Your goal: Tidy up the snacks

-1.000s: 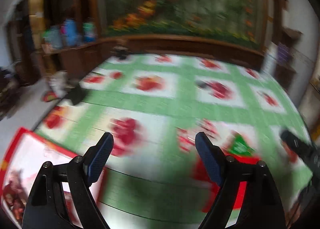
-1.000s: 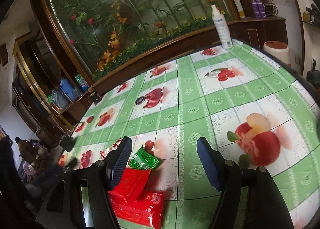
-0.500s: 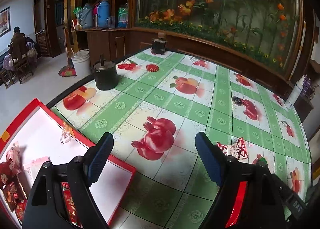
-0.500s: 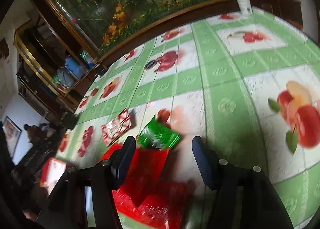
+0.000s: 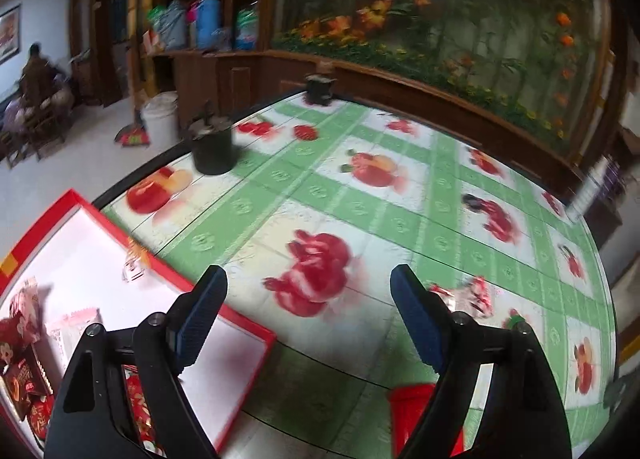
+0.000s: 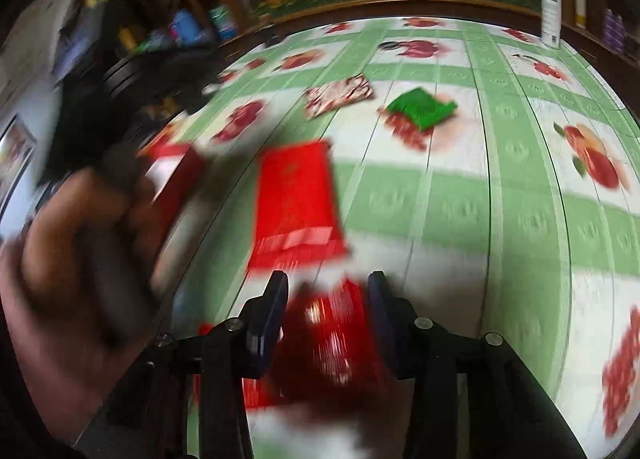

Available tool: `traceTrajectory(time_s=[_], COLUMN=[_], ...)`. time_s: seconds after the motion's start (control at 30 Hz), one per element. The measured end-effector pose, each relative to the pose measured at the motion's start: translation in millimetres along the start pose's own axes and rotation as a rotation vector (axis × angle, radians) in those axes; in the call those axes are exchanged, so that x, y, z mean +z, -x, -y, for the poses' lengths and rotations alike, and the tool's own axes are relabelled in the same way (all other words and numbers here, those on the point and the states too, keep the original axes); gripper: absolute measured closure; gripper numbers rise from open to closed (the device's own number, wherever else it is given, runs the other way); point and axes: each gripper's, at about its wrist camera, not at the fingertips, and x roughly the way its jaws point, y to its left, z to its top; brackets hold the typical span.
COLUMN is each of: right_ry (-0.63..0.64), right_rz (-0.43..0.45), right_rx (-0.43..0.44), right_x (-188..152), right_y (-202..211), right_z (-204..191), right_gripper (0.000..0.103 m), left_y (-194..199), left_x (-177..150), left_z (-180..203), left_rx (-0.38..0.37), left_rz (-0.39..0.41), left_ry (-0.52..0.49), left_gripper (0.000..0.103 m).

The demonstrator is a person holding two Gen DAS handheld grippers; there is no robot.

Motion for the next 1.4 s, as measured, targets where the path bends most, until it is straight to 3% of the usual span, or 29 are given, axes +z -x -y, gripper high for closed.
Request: traceTrajectory(time_s=[0.2,0.3,0.4,0.53,0.7,0.8,0.97,1.1,1.2,1.27,1.4], right_ry=[-0.123,-0.251,-0.319,-0.291,-0.107,0.020,0.084,0.110,0.065,0.069,0.064], right_rz=[0.164,0.201,0.188,0.143,0.071,-0.004,-0.032,-0.055,-0.091,-0.068,-0.055], right_rx=[-0.150,-0.232,-0.221,-0.176,-0.116,-0.155,-0.126,-0.222,-0.207,-0.222,-0.262], right_x=[10.0,17.9,25.0,33.5,53.9,64.4,72.8,72.2,70.1,67.8,59.1], right_y=[50.1,61.0,55.4,41.1,14.5,-11.5,-40.4,-65.1,-72.9,-69.3,-54.0], right_z=[47.3,81.3,102.4,94.5,37.1,0.2,-36.3,-54.0,-44.7,-38.1,-14.2], right_gripper=[0.055,0.051,0.051,0.050,0.033,0.029,0.029,0.031,0.032,0.047,0.050], left_y=[44.6,57.5,62.7,60.2,47.4,48.1,63.2,81.9,90.1,90.1,90.0], left_x=[-20.9,-33.4,-37.0,-18.4,-1.0,-7.9,-30.5,-45.9,-57.2,-65.1,-76.1], left_z=[60.1,78.9,86.4,63.6,11.8,-13.4,-40.1,-46.0,-42.7,-39.0,-27.1], left_rx=[-0.127,-0.267,-0.319,-0.264,-0.079,-0.062,-0.017,-0.049,-0.032,-0.035,-0.092], left_rz=[0.123,0.097,0.075,0.087,0.115,0.077,0.037,0.032,0.030,0.015,-0.039], left_ry=[-0.313,-0.411,-0.456,-0.343,-0.180,-0.163,-0.232,-0.298,-0.379,-0.419,-0.485], left_gripper=[0.019,0.019,0.019,0.019,0.019,0.019,0.019,0.019,0.019,0.019,0.019])
